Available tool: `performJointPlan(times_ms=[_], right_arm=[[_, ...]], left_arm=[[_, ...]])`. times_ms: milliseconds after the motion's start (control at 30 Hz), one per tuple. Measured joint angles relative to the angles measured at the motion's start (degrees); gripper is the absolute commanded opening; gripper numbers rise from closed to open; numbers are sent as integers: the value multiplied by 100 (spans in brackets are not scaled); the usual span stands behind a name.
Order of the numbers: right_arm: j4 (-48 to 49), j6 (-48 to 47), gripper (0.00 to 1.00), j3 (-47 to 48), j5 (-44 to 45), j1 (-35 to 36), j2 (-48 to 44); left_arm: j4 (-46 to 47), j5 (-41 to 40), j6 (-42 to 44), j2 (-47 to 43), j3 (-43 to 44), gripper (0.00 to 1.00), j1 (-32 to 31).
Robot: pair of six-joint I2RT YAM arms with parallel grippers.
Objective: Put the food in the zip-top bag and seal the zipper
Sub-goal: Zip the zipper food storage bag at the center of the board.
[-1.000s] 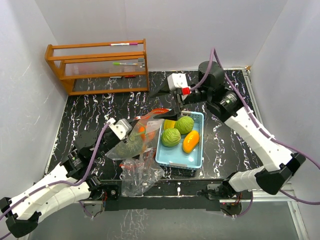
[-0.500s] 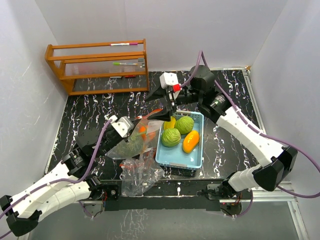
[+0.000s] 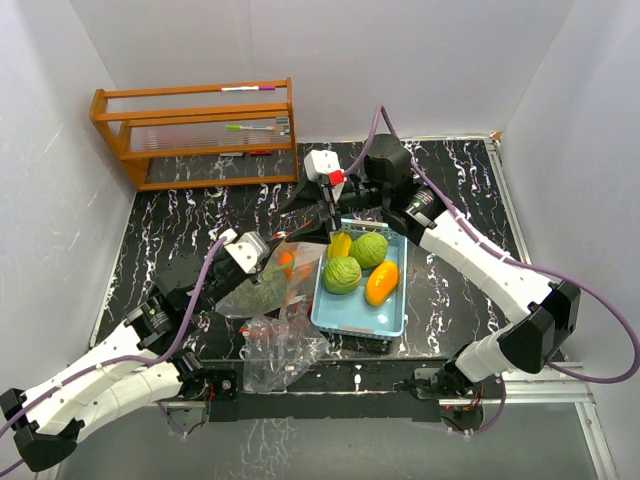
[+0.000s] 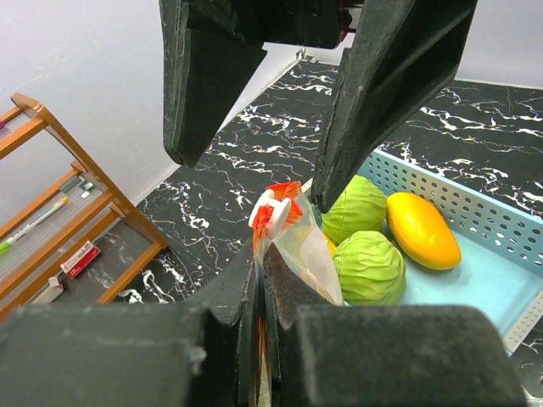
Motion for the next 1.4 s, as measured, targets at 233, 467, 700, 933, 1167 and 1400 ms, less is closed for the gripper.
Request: performJointPlan(times_ms=[233,467,700,933,1167,1400], right_arm=[[-2,42,59,0,-35,13,76],[0,59,53,0,-57,59,129],[-2,66,42,0,-66,103,197],[-4,105,25,2,-68,111,199],[-42,109,15,9,-94,111,225],[-74,105,12,9,-81,122,234]], left_arm=[[0,-4,0,0,0,0,0],[-2,-7,-2,-2,0,0,0],[-2,-24,-17,-7,0,0,0],[0,-31,-42,-17,0,0,0],[-4,-44,-50,-22,-2,0,0],[-26,-44,-66,-44,-2,0,0]])
